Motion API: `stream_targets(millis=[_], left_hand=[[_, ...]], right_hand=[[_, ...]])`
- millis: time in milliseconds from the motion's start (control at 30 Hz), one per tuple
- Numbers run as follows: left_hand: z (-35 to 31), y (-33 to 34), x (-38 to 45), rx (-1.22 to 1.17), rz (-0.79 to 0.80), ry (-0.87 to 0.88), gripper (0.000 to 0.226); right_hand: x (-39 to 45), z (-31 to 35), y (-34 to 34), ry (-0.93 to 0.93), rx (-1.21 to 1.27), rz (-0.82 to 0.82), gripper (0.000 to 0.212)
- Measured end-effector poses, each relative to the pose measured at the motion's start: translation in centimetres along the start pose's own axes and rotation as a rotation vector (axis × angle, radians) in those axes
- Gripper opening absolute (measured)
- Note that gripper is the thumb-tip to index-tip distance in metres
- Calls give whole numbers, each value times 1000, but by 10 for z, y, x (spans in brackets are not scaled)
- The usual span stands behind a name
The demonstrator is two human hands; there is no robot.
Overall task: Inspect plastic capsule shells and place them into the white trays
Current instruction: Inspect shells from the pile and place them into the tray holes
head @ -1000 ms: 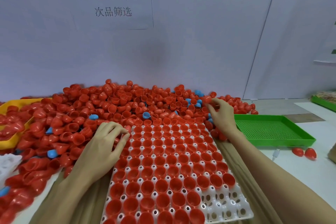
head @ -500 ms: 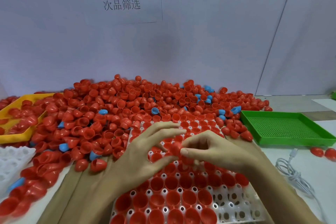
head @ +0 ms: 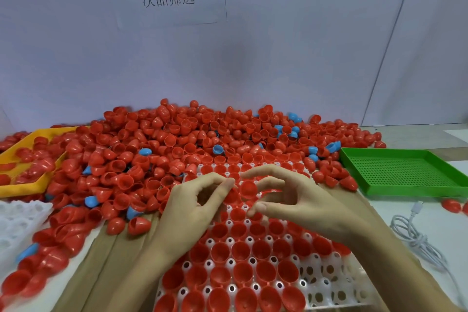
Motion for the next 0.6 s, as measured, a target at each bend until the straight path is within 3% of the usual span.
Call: stream_targets(millis=[200,433,600], left_hand=[[1,3,1,-85,61,-69,36],[-2,4,0,-148,223,-111,20],[-5,5,-1,-262,313,-187,25]], right_hand=[[4,-2,3,-42,0,-54,32],[0,0,0,-4,1,-51,30],[0,1,3,1,23,-42,22]])
Point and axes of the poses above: each hand's wrist, its own x-axis towards the middle knuckle, its own y-axis out of the palm, z = x × y, the point moved 2 cm from there along x, towards the middle knuckle, and after that the axes turned 6 degrees about -y, right-handed, at the moved point
